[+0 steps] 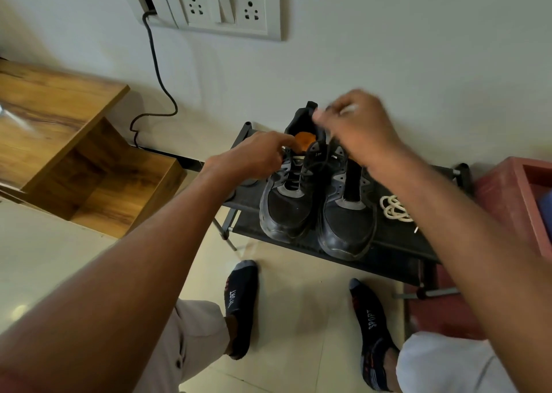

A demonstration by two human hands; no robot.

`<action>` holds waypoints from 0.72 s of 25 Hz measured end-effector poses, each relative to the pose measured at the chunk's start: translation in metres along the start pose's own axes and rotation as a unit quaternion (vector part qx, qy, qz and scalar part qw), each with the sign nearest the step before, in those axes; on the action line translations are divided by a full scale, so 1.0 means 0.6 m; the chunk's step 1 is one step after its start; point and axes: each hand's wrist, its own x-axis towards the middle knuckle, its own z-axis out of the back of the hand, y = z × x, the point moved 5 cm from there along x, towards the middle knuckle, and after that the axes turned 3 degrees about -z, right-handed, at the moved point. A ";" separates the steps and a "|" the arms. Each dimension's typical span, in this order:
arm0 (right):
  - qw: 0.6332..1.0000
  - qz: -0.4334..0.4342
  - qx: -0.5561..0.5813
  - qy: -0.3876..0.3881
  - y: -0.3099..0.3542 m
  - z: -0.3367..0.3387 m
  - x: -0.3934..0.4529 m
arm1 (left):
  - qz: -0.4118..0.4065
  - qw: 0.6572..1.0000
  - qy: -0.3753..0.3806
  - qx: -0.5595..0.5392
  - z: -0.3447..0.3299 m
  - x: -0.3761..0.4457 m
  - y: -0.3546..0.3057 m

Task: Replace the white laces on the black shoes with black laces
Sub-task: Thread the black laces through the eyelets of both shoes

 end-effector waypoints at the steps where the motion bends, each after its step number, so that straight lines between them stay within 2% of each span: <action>1: 0.989 0.004 -0.141 0.038 -0.021 -0.031 -0.005 | 0.001 1.000 -0.001 0.000 0.000 0.001 -0.001; 2: 0.966 0.008 -0.246 0.082 -0.040 -0.060 -0.012 | 0.001 1.000 -0.005 -0.002 0.001 0.001 -0.001; 4: 0.933 0.021 -0.339 0.119 -0.061 -0.090 -0.023 | -0.003 1.000 -0.016 -0.010 0.001 0.003 0.003; 8: 0.926 0.034 -0.361 0.102 -0.071 -0.092 -0.027 | 0.028 0.999 0.008 -0.028 -0.015 -0.001 0.022; 10: 0.925 0.035 -0.366 0.096 -0.074 -0.090 -0.028 | 0.048 0.999 0.020 0.010 -0.025 -0.002 0.032; 18: 0.933 -0.017 -0.355 0.059 -0.072 -0.063 -0.021 | 0.034 0.997 0.008 0.072 -0.017 -0.014 0.036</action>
